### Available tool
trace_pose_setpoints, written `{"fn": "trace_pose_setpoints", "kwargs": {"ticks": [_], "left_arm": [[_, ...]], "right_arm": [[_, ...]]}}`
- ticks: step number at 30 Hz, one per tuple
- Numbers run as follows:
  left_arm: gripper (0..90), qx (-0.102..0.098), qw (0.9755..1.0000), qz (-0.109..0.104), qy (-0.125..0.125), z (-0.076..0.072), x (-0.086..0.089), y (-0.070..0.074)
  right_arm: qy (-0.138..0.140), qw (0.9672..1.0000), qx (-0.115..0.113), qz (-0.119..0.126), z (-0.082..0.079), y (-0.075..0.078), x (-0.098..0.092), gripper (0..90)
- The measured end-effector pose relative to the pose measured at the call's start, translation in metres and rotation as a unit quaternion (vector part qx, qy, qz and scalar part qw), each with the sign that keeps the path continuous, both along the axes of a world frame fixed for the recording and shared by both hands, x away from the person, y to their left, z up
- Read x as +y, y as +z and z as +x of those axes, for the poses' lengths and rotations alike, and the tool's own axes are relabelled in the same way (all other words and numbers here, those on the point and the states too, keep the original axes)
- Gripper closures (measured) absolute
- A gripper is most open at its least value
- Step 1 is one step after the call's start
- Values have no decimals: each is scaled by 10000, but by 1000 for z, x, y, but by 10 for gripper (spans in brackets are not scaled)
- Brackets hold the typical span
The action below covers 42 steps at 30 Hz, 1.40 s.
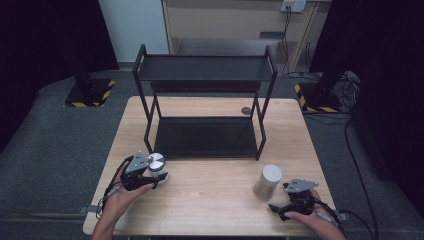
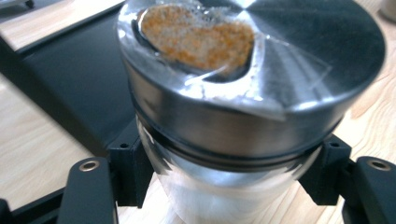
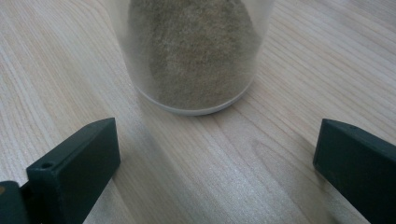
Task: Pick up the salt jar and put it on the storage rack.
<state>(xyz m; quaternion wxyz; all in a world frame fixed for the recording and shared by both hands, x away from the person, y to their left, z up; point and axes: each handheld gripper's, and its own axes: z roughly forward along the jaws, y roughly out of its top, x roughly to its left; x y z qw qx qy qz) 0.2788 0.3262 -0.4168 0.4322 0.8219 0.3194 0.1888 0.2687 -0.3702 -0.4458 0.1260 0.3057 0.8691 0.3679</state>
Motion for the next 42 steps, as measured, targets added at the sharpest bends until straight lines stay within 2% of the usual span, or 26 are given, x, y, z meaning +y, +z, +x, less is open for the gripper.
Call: {"fn": "trace_pose_setpoints", "kwargs": {"ticks": [1,2,3,5,7,9,12,13,15,16,17,24,32,39,42], "left_arm": [[302,-14,9999,4,-120,3,-3,4],[301,-131,9996,1,-258,7,-3,3],[301,-47,9996,17,-272,8,-6,8],[301,-38,9995,21,-313,10,-8,10],[301,-51,9991,-112,-415,14,-9,12],[301,-82,9987,-93,-497,17,-12,15],[301,-93,9974,-56,-710,24,-18,21],[301,-177,9961,-49,-859,29,-18,21],[301,-83,9958,1,-910,31,-22,26],[301,-168,9947,-5,-1017,34,-23,26],[301,-79,9949,12,-1005,35,-24,29],[301,-79,9915,-44,-1296,45,-26,34],[301,-58,9900,27,-1409,52,-26,43],[301,-47,9870,66,-1605,62,-28,53],[301,-73,9846,71,-1742,68,-29,60]], "right_arm": [[1,10000,-1,0,0,0,0,13],[0,10000,-1,0,0,0,0,13],[1,10000,-1,-1,0,0,0,13],[1,10000,-1,-1,0,0,0,13],[2,10000,0,0,0,0,0,14],[4,10000,1,1,0,0,0,13],[9,10000,1,1,0,0,0,14],[10,10000,-1,1,0,0,0,13],[11,10000,0,2,0,0,0,14],[12,10000,0,1,0,0,0,14],[16,10000,-4,0,0,0,0,14],[12,10000,1,2,0,0,0,13],[21,10000,0,3,1,0,-1,14],[33,10000,-6,3,2,0,-1,14],[34,10000,-4,7,2,0,-1,14]]}}
